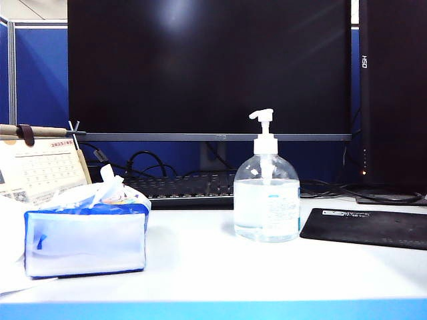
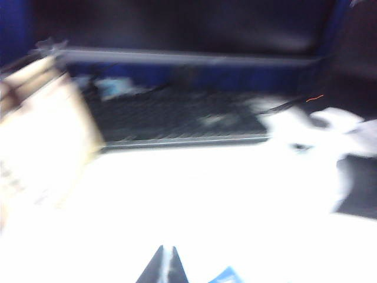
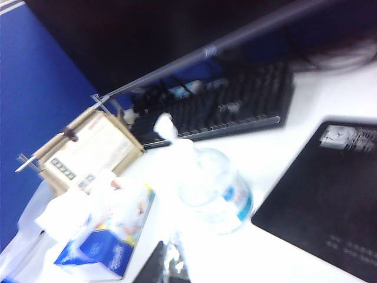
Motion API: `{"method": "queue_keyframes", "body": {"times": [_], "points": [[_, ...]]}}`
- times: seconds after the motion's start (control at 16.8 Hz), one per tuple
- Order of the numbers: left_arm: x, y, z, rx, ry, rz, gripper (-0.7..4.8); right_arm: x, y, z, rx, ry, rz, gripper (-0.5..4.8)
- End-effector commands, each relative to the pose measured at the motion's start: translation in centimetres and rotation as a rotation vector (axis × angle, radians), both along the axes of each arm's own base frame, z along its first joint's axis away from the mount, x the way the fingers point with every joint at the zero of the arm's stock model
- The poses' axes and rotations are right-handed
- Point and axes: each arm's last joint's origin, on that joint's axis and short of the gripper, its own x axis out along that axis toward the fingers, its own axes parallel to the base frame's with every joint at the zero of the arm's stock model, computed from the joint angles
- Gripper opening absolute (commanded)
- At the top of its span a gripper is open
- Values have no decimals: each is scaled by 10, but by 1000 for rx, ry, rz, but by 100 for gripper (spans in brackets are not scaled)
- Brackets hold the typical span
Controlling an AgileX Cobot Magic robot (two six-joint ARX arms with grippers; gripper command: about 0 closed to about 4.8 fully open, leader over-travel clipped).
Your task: Pull out a tissue from the tissue dispenser, then press the switch of the alcohol sanitizer bottle to drop some sanitizer on the paper tissue, and finally place the treated tissue on the table.
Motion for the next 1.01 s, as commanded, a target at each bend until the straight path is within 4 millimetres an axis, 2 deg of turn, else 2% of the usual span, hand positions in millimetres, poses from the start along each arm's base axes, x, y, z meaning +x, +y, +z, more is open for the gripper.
{"method": "queue_keyframes", "body": {"times": [0.06, 0.24, 0.3, 0.36, 1.01], "points": [[3, 0, -10, 31, 25, 38, -5, 13, -1, -25, 38, 27, -29, -1], [11, -5, -42, 43, 114, 44, -5, 24, -3, -67, 45, 99, -42, -1], [14, -6, -58, 38, 161, 52, -5, 26, -3, -69, 35, 92, -58, -1], [16, -8, -66, 36, 181, 53, -5, 27, -4, -69, 20, 75, -101, -1], [15, -8, -66, 34, 184, 31, -5, 27, -4, -69, 20, 74, -89, -1]]}}
